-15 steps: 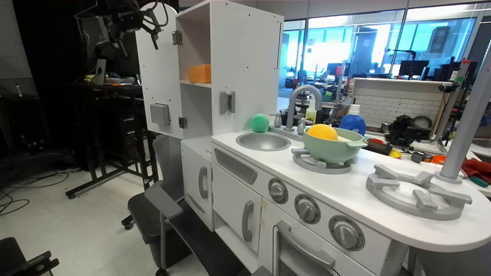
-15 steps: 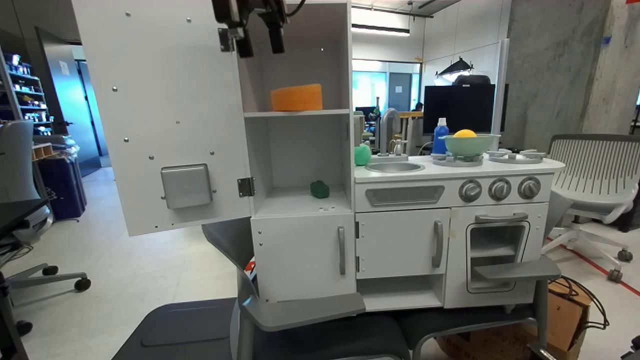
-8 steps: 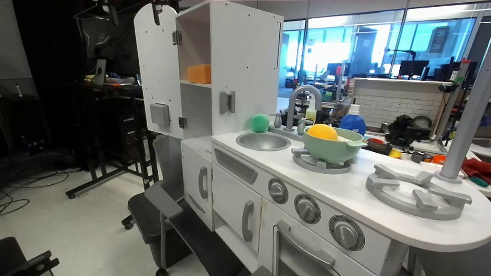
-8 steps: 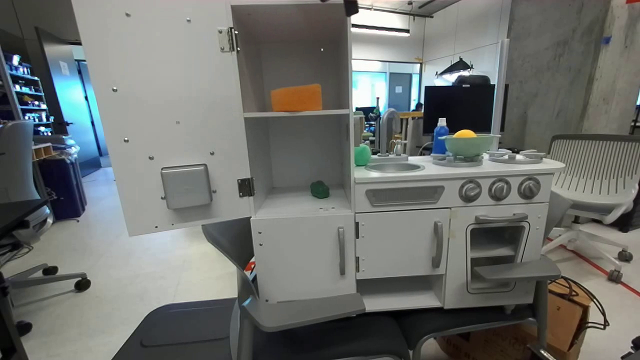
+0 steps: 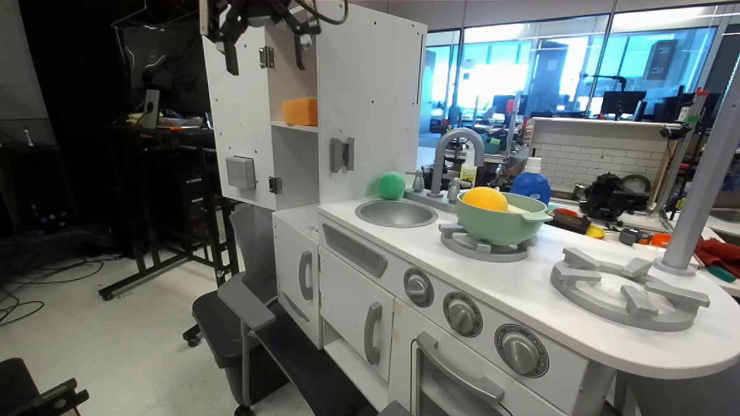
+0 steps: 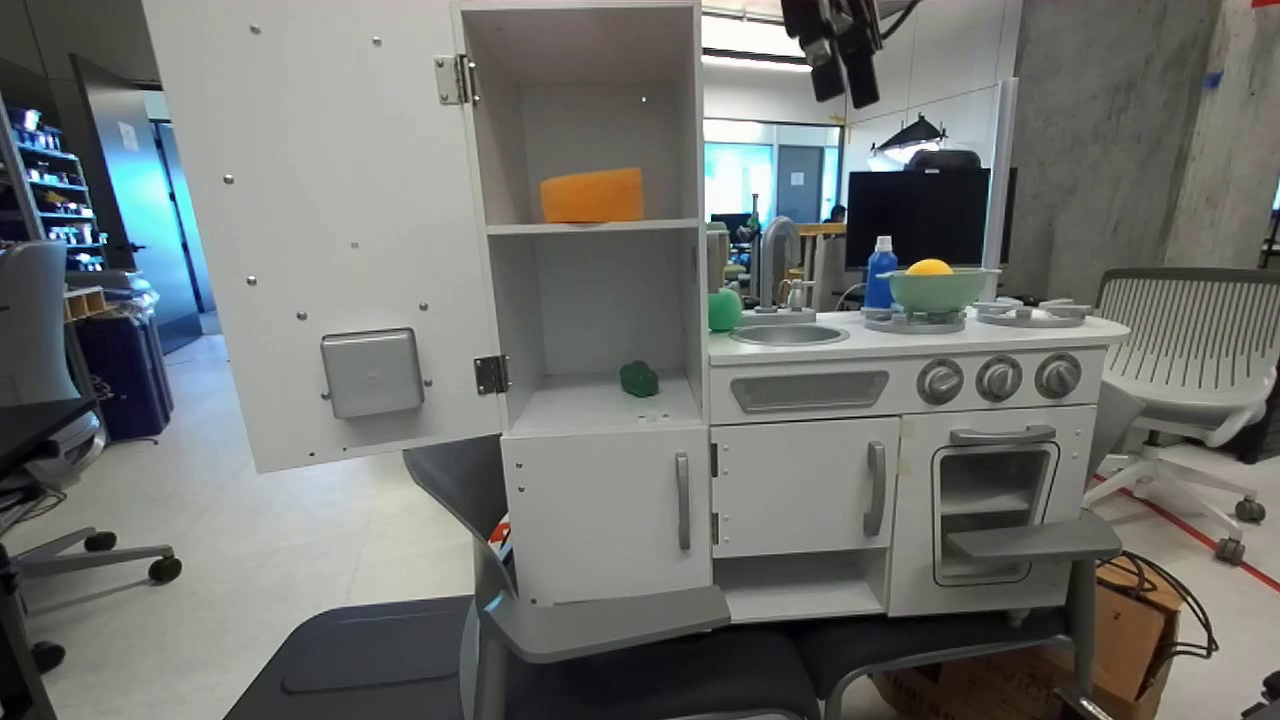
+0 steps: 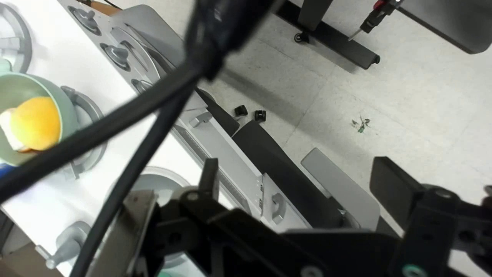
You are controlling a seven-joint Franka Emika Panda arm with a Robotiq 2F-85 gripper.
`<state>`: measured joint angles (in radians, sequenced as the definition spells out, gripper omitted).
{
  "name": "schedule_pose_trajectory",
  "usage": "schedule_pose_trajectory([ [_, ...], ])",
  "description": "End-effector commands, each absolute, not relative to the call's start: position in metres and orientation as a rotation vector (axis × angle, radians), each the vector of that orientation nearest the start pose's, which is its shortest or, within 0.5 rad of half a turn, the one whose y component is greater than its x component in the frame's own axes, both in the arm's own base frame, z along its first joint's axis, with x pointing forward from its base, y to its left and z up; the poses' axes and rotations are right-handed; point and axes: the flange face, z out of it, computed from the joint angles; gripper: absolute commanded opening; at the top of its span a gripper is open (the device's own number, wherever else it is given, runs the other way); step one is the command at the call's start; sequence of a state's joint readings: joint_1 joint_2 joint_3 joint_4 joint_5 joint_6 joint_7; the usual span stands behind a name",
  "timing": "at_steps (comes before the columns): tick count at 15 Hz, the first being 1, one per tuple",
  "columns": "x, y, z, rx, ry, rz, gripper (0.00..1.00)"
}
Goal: Open the cabinet, then put the square and circle cushions in the top and bottom compartments of the cabinet
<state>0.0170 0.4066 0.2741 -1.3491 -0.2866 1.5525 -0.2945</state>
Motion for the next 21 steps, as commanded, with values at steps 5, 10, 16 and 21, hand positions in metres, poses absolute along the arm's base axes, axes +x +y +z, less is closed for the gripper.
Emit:
schedule_pose_trajectory([
  [5, 0.679, 0.059, 0.418, -3.196, -0.940, 0.207, 1.00],
  [10, 0.701, 0.017, 0.393, -3.279, -0.754, 0.026, 1.00],
  [16, 0.698, -0.055, 0.388, -3.386, -0.390, -0.164, 1.00],
  [21, 0.693, -0.098, 0.364, -3.366, -0.056, -0.363, 1.00],
])
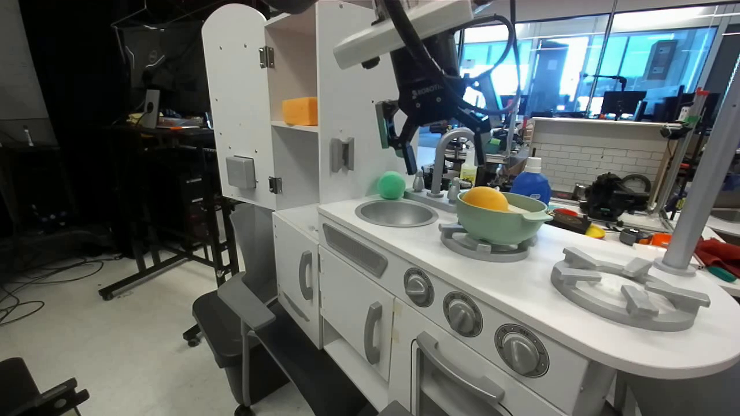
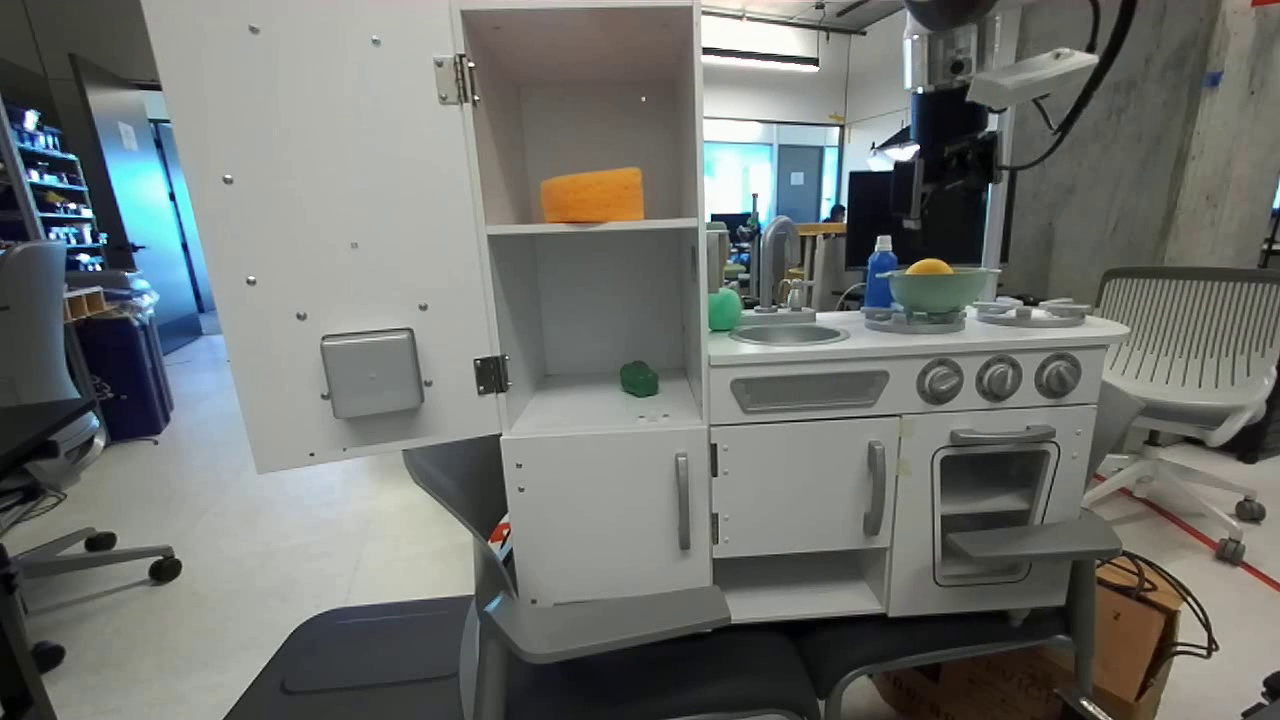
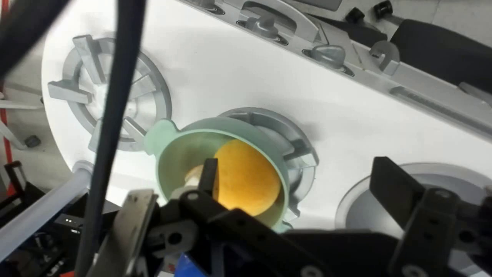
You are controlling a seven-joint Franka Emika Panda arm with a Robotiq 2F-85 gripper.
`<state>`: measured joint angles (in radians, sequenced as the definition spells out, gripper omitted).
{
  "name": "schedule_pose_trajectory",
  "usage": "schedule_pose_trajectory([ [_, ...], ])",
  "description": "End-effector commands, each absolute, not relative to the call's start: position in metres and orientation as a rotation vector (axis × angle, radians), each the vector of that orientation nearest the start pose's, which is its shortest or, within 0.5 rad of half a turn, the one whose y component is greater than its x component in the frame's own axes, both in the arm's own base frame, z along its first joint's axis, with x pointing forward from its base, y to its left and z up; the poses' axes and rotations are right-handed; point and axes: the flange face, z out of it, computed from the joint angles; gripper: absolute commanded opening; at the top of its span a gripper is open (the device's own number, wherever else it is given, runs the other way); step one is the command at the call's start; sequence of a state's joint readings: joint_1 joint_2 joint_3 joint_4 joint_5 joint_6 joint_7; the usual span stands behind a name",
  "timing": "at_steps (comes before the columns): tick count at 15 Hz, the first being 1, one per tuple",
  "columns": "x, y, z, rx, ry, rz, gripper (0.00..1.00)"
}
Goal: Open the cabinet, then put the square and circle cushions in the top and bottom compartments of the cabinet
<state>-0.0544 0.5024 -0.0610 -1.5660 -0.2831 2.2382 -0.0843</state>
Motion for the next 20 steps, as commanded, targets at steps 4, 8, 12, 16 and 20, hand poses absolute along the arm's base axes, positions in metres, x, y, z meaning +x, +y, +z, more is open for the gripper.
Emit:
schedule_pose_trajectory([
  [4, 0.688, -0.120, 0.345, -3.249, 0.196, -0.583, 1.00],
  [8, 0.686, -0.134, 0.339, -3.148, 0.310, -0.754, 1.00],
  [12, 0.693, -0.140, 0.345, -3.090, 0.367, -0.835, 1.00],
  [16, 0.699, -0.144, 0.337, -3.068, 0.400, -0.821, 1.00],
  [20, 0.707, -0.154, 0.330, -3.055, 0.422, -0.834, 1.00],
])
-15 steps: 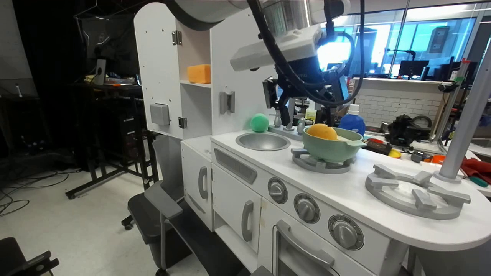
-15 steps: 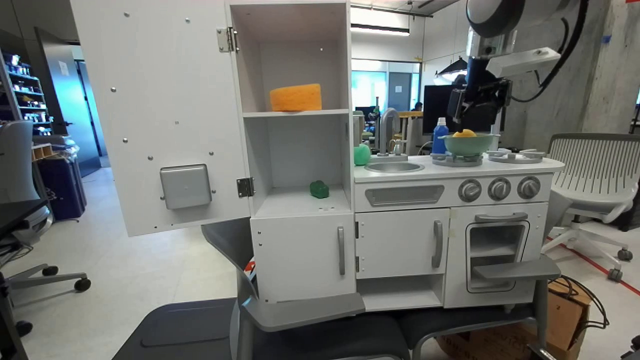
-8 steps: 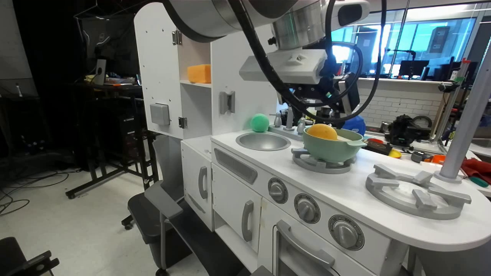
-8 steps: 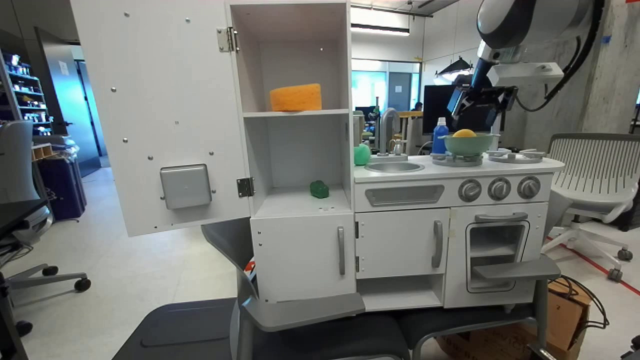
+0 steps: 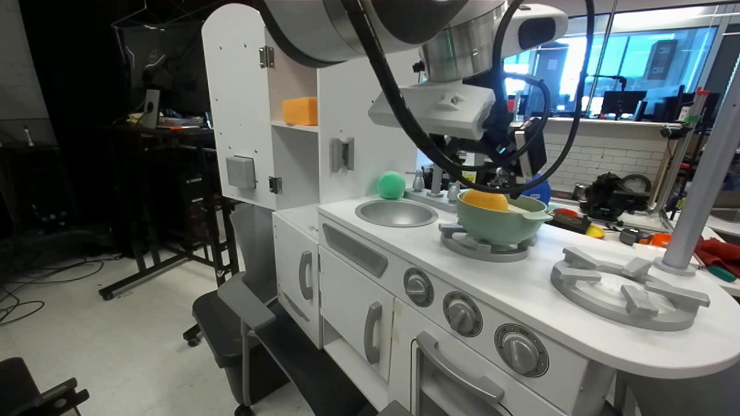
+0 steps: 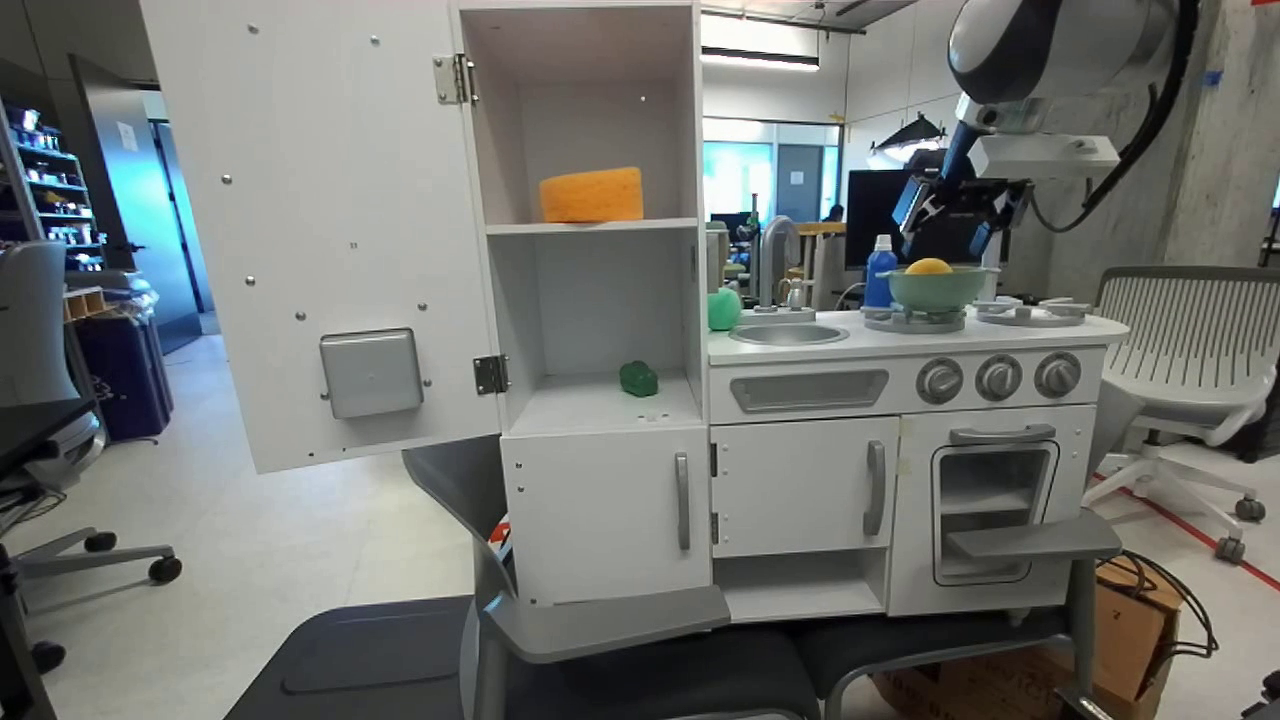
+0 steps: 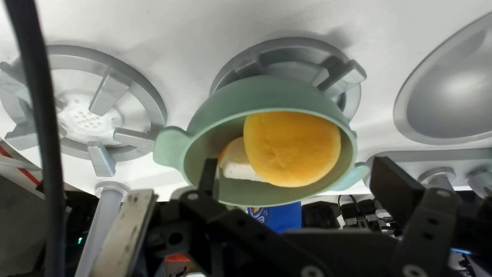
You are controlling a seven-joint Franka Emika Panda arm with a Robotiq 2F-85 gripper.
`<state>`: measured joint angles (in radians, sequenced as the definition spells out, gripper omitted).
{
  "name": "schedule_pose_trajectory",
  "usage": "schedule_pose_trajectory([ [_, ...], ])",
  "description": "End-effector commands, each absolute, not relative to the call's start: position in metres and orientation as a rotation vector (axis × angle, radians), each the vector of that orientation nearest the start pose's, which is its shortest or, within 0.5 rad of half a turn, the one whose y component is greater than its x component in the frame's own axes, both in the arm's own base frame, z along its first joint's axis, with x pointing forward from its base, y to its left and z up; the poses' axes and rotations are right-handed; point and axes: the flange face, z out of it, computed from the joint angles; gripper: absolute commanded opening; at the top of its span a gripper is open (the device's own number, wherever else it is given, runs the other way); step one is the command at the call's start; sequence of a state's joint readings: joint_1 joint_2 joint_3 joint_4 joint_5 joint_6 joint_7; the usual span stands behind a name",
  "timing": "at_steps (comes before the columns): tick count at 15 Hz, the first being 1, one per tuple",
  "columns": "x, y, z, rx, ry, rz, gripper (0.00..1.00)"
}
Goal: Open the cabinet, then put the square and circle cushions in the top and bottom compartments of the cabinet
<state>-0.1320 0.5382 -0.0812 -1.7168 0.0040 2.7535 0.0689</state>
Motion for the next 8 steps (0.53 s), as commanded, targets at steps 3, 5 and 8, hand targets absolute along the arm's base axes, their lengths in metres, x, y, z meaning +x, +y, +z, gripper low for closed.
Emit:
schedule_pose_trajectory([
  [3, 0.717, -0.161, 0.327, -3.056, 0.430, -0.826, 1.00],
  [5, 0.723, -0.162, 0.331, -3.061, 0.426, -0.816, 1.00],
  [8, 0.732, -0.160, 0.330, -3.063, 0.400, -0.804, 1.00],
])
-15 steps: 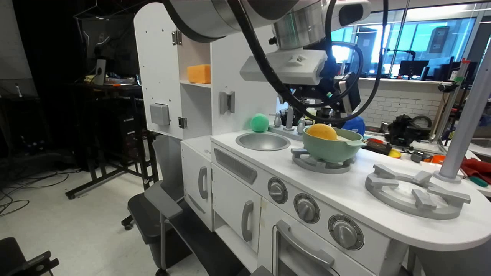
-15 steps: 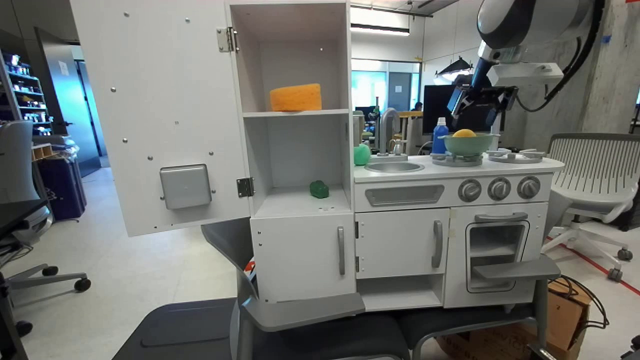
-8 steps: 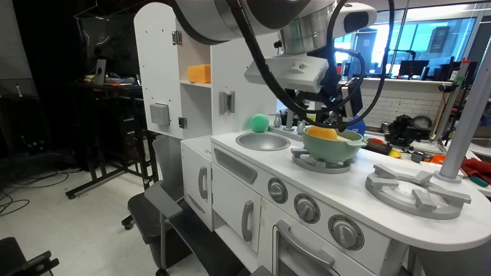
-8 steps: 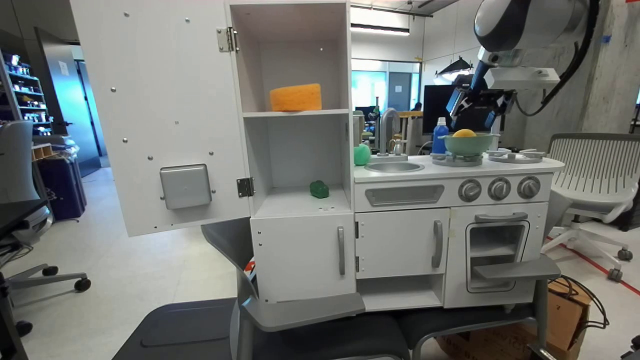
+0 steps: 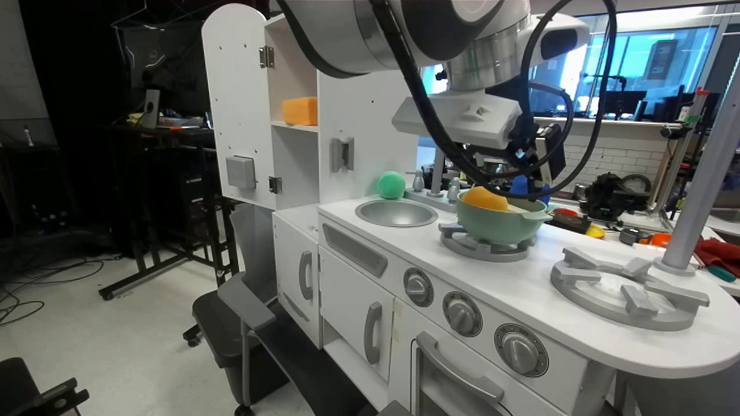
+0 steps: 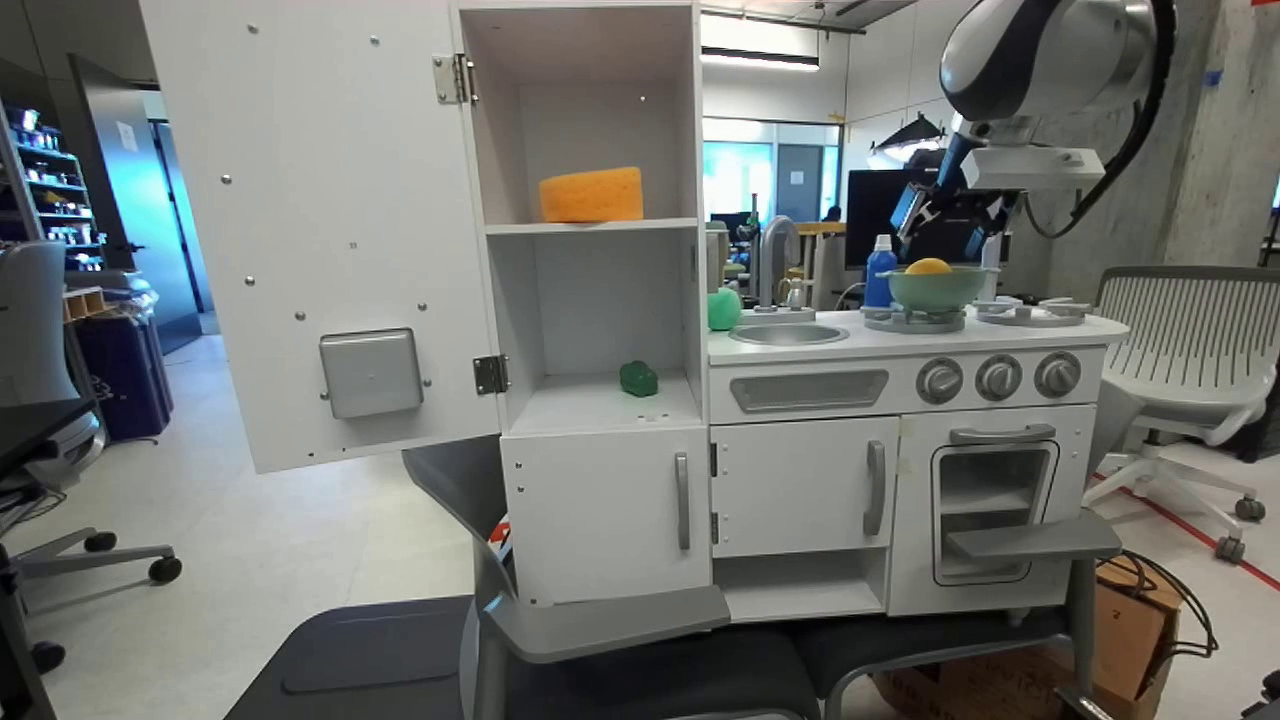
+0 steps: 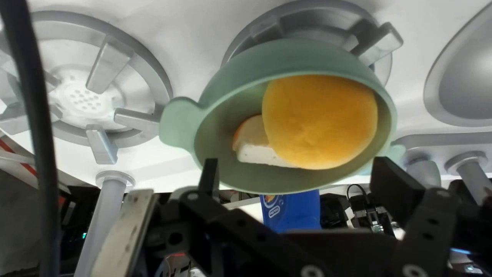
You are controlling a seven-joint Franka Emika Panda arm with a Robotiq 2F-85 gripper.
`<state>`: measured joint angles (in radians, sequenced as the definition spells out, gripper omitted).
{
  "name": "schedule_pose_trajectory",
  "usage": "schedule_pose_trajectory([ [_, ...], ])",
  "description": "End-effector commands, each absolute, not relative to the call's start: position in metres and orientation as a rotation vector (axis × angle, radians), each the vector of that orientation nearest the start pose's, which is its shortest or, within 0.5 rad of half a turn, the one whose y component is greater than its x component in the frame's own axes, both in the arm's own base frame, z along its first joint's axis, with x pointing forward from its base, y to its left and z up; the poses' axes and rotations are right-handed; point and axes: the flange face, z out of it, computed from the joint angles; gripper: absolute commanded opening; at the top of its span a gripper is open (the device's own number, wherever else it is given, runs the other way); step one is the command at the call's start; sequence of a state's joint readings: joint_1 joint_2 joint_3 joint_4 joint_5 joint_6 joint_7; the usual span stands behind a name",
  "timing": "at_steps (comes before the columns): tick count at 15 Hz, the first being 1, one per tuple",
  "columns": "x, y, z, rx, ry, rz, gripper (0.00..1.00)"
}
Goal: Open the cabinet, then put the square and circle cushions in the top and bottom compartments of the cabinet
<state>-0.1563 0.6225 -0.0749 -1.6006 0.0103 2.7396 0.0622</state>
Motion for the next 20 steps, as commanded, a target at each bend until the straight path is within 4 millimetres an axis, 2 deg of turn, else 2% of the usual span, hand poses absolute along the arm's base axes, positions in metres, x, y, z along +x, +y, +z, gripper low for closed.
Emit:
schedule_pose_trajectory([
  [1, 0.734, -0.162, 0.323, -3.060, 0.389, -0.799, 1.00],
  [5, 0.746, -0.149, 0.321, -3.056, 0.308, -0.749, 1.00],
  [7, 0.749, -0.148, 0.313, -3.040, 0.280, -0.692, 1.00],
  [9, 0.751, -0.145, 0.316, -3.029, 0.262, -0.610, 1.00],
  [14, 0.746, -0.151, 0.331, -3.028, 0.271, -0.506, 1.00],
  [20, 0.739, -0.170, 0.338, -3.032, 0.298, -0.259, 1.00],
])
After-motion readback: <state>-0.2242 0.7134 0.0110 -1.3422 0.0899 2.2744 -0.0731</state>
